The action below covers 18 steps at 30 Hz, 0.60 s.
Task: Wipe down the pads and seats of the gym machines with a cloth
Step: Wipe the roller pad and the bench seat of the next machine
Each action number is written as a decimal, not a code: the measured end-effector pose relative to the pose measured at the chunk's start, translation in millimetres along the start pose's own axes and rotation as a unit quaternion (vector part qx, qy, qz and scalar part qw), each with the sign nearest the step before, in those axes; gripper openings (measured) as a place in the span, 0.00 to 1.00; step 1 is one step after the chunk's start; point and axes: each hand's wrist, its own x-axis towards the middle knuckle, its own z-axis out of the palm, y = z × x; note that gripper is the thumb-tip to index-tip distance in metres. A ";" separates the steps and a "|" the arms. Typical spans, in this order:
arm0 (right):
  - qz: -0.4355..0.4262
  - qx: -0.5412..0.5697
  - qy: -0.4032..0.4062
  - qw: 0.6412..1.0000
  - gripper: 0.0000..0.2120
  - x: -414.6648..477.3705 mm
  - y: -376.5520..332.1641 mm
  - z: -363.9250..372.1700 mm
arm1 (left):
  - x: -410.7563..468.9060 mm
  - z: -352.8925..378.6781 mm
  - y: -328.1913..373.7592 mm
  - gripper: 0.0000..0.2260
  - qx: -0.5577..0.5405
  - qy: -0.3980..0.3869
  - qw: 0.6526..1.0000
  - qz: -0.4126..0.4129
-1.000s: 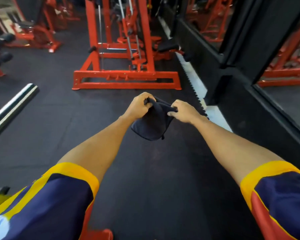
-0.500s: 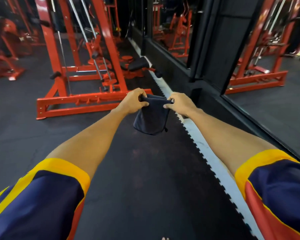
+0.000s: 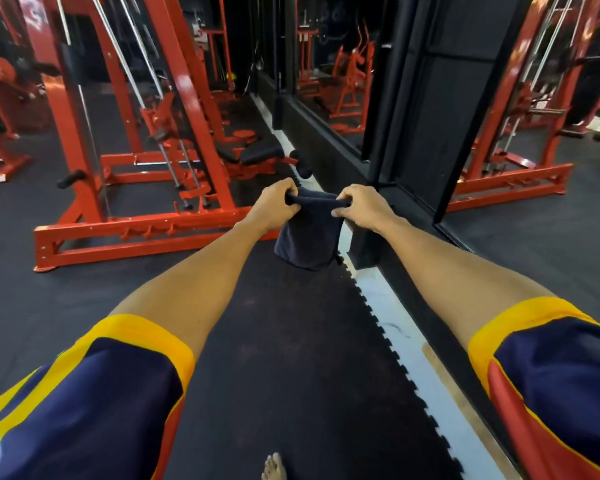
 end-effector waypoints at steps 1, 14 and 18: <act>0.001 0.000 0.004 1.000 0.11 15.3 9.4 -0.9 | 18.0 6.7 -2.6 0.10 -0.002 0.001 1.000 0.002; 0.046 0.019 0.058 0.997 0.11 242.2 125.4 -40.2 | 292.1 94.9 -47.8 0.10 -0.041 -0.009 0.999 0.019; 0.053 0.025 0.063 0.996 0.09 305.8 161.7 -46.4 | 361.8 123.6 -62.1 0.10 -0.037 -0.021 0.999 0.008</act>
